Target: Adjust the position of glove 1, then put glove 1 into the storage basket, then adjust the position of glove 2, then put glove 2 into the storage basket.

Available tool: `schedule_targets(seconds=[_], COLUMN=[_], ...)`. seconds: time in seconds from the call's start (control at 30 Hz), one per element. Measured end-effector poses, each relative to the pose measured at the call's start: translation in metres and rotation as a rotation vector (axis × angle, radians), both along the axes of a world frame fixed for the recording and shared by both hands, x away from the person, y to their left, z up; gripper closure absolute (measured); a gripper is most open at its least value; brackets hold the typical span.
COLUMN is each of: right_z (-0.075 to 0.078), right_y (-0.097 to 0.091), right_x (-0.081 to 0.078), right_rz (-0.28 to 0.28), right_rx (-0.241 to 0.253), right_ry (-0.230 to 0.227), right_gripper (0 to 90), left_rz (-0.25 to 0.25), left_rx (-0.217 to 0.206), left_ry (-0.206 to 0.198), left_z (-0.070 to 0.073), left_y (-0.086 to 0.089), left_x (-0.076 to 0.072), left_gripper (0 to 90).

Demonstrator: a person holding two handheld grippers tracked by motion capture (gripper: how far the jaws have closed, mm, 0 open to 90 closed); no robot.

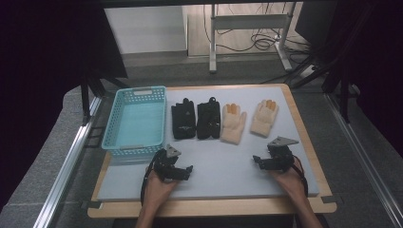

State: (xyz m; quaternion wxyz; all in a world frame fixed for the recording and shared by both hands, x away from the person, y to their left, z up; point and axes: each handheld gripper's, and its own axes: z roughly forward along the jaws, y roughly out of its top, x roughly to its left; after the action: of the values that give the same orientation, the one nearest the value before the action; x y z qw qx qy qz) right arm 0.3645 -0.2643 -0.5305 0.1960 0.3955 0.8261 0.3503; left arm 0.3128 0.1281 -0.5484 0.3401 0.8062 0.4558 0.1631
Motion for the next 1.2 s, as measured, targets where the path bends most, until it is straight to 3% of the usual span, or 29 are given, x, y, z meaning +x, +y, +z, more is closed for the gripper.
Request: schedule_targets(seconds=[0.37, 1.2], right_z=[-0.0005, 0.0007], right_y=[0.0010, 0.0012], right_x=[-0.0002, 0.0003], right_rz=[0.007, 0.008], right_rx=[-0.007, -0.007], right_ry=[0.003, 0.009], right_gripper=[16.6, 17.1], left_rz=[0.000, 0.001], left_rx=[0.000, -0.002], left_ry=[-0.001, -0.003], left_z=[-0.0002, -0.0004], left_y=[-0.0001, 0.0000], left_x=[-0.0001, -0.0004], left_gripper=[3.7, 4.0])
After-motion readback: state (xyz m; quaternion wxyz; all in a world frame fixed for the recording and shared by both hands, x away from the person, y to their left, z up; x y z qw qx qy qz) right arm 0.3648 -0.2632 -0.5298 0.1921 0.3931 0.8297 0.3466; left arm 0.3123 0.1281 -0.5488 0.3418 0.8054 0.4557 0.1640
